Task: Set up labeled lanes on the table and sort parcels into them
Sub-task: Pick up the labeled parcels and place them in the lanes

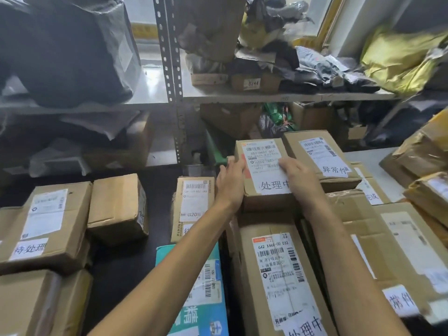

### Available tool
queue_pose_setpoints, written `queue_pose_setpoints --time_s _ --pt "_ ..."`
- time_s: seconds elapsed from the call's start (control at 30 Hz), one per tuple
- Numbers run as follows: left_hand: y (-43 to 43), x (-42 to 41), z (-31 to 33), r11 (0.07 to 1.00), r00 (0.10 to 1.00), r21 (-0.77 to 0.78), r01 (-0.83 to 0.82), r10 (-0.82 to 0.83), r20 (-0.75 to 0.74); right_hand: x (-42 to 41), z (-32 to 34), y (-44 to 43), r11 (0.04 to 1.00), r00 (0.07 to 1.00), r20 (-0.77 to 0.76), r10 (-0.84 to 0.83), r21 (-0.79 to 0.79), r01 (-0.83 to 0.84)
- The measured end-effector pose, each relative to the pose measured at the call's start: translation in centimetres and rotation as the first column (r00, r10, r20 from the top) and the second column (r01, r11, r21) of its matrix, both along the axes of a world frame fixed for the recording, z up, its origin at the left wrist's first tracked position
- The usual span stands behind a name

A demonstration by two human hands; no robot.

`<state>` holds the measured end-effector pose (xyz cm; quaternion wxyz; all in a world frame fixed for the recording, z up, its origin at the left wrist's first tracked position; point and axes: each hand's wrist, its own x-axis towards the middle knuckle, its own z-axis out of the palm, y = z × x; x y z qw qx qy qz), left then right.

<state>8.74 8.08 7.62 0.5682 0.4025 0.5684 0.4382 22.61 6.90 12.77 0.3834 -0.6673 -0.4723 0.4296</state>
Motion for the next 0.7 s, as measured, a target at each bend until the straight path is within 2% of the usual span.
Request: queue_pose_setpoints --time_s 0.07,0.13,0.2,0.33,0.47,0.57,0.63,0.7 --pt "-0.8 -0.8 1.5 0.999 0.995 0.038 -0.022 0.026 -0.094 0.0 1.2 -1.1 0.994 0.988 0.119 -0.099 0.057 0.093" --pt "-1.9 -2.2 3.2 0.995 0.994 0.081 -0.064 0.07 -0.08 -0.5 2.6 -2.3 0.974 0.964 0.185 -0.19 0.157 0.162" --pt "-3.0 -3.6 4.0 0.994 0.998 0.094 -0.048 0.052 -0.047 -1.5 3.5 -3.4 0.96 0.957 0.203 -0.206 0.229 0.158" --pt "-5.1 -6.9 4.2 0.99 0.998 0.127 -0.06 0.058 0.021 -5.7 4.0 -5.7 0.961 0.966 0.223 -0.128 0.267 0.066" --pt "-7.8 -10.1 3.7 0.996 0.999 0.085 -0.038 0.041 -0.034 -9.1 3.5 -8.4 0.963 0.951 0.297 -0.084 0.27 0.001" --pt "-9.8 -12.3 2.3 0.994 0.992 0.104 -0.036 0.048 -0.116 -11.5 3.0 -10.7 0.931 0.92 0.387 -0.066 0.356 -0.083" --pt "-11.0 -13.6 0.9 0.995 0.986 0.067 -0.068 0.077 -0.145 -13.2 1.8 -11.5 0.906 0.911 0.412 0.0 0.385 -0.174" --pt "-12.4 -14.8 -0.7 0.994 0.985 -0.008 -0.11 0.108 -0.131 -14.6 0.0 -12.1 0.912 0.893 0.435 0.114 0.31 -0.267"
